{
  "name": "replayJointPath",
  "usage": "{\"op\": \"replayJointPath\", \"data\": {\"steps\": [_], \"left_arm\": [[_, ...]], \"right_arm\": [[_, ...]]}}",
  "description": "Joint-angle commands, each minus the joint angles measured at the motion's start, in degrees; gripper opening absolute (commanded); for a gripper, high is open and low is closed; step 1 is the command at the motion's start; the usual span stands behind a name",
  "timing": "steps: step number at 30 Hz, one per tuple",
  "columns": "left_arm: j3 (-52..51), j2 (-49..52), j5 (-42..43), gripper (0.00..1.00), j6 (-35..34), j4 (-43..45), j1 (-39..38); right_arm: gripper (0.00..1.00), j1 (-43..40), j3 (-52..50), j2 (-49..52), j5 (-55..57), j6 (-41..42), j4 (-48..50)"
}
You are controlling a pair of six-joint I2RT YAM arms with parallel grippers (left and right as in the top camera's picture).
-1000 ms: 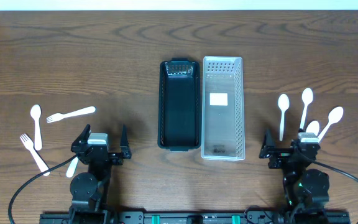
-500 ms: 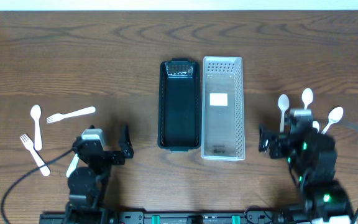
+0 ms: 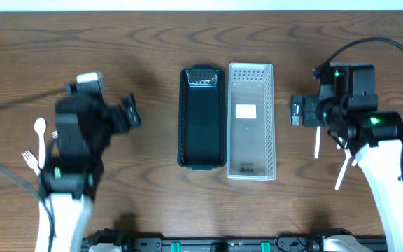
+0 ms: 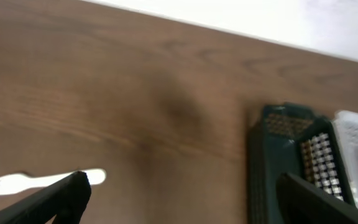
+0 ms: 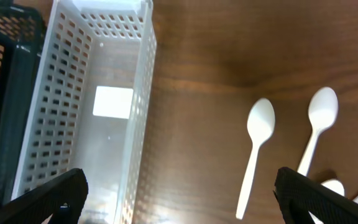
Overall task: Pack container
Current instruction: 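Move the right gripper to the right spoons and grasp one spoon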
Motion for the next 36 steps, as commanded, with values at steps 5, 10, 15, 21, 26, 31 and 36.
{"op": "replayJointPath", "data": {"steps": [5,10,15,21,26,31,36], "left_arm": [[14.97,14.82,1.51,0.98,0.57,-9.92,5.33],[15.56,18.03,1.49,0.98,0.57,-12.55,7.50],[15.54,18.69,1.44,0.98,0.76,-13.31,7.78],[15.54,18.69,1.44,0.98,0.76,-13.33,7.78],[15.54,18.69,1.44,0.98,0.74,-13.33,7.78],[15.54,18.69,1.44,0.98,0.74,-13.33,7.78],[15.54,18.67,1.44,0.98,0.74,-13.33,7.78]], "right_arm": [[0.99,-6.10,1.36,4.35,0.85,5.07,-1.33],[0.99,-13.88,1.36,10.40,3.93,8.96,-3.89],[0.97,-17.88,1.36,18.29,1.97,8.94,-3.89],[0.90,-17.77,1.36,25.55,0.90,8.94,-0.48],[0.77,-17.07,1.36,30.62,0.94,8.87,1.95],[0.74,-14.86,1.36,34.36,4.81,8.90,2.75],[0.73,-12.35,1.36,36.15,8.83,8.90,3.26]]}}
